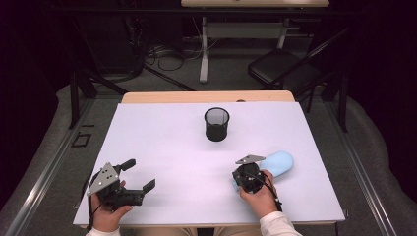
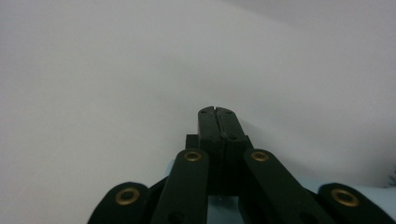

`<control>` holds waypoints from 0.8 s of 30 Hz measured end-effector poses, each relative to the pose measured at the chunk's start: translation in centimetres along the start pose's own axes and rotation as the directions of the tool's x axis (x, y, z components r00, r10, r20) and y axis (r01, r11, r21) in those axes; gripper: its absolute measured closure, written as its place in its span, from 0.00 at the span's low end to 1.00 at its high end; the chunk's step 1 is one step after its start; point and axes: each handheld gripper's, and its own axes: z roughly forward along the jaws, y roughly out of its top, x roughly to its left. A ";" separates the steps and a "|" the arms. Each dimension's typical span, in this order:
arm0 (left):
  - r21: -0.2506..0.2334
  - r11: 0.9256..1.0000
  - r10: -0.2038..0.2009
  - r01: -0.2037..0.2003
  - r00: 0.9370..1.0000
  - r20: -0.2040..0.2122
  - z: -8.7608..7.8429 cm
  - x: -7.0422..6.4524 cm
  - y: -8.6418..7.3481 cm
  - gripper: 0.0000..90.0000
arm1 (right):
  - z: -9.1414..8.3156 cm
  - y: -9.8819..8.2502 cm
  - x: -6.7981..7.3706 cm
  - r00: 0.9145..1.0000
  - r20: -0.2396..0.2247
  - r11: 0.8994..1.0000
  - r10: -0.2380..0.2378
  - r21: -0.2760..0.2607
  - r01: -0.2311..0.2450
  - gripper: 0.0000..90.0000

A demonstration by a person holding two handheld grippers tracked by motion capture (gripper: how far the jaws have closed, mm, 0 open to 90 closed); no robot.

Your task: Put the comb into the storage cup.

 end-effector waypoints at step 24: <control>-0.002 1.000 0.000 0.000 1.000 -0.007 -0.1 0.1 0.0 0.00 | -2.9 -3.1 -0.3 0.999 0.036 1.000 -0.028 -0.003 0.028 1.00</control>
